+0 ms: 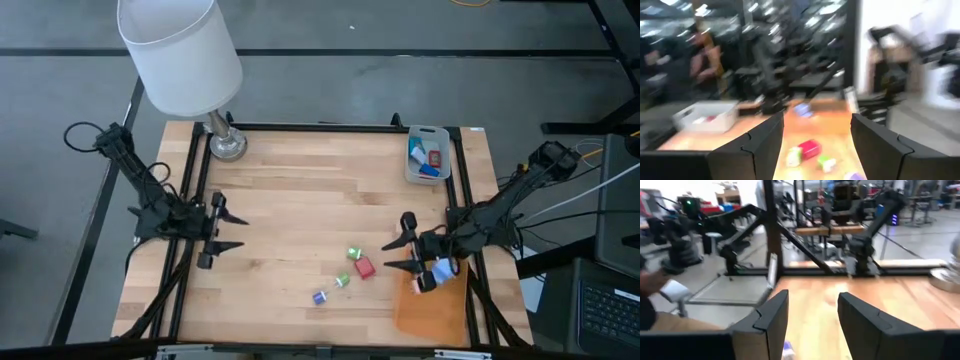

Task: Pick & Place Office items
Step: Put the top green charger adapter into the orange bin

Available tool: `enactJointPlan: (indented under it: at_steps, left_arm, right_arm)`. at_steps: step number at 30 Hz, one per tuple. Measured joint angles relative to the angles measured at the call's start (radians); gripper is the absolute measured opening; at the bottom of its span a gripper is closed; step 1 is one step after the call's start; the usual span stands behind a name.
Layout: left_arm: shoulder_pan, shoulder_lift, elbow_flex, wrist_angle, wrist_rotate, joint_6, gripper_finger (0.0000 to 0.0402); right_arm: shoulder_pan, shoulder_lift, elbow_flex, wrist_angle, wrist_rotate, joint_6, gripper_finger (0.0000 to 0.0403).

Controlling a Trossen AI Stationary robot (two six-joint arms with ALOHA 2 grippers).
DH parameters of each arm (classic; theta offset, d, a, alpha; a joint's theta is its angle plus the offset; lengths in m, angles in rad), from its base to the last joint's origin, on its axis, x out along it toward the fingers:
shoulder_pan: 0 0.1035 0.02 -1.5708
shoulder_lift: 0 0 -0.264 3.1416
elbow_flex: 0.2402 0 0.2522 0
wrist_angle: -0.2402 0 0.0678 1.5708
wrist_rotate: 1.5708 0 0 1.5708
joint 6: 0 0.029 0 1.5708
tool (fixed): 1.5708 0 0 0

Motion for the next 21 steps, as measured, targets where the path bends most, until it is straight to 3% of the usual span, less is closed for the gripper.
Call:
enactJointPlan:
  at_steps: [2, 7, 10, 17, 21]
  left_arm:
    - [-0.001, -0.067, -0.107, 0.097, 0.078, 0.025, 0.0224]
    - [-0.001, -0.191, -0.288, 0.107, 0.063, -0.063, 0.0226]
    - [-0.001, -0.223, -0.285, 0.011, 0.112, -0.113, 0.0225]
    - [-0.001, -0.233, -0.287, 0.015, 0.171, -0.124, 0.0227]
    - [-0.001, -0.232, -0.287, 0.044, 0.174, -0.211, 0.0226]
  right_arm:
    - [0.0, -0.01, -0.02, 0.004, 0.018, -0.006, 0.0171]
    - [0.0, -0.017, -0.035, 0.004, 0.001, -0.041, 0.0171]
    - [-0.001, -0.012, -0.044, 0.0, -0.054, -0.084, 0.0171]
    - [0.0, -0.004, -0.044, 0.108, -0.266, -0.038, 0.0171]
    - [-0.001, -0.004, -0.044, 0.206, -0.304, -0.025, 0.0171]
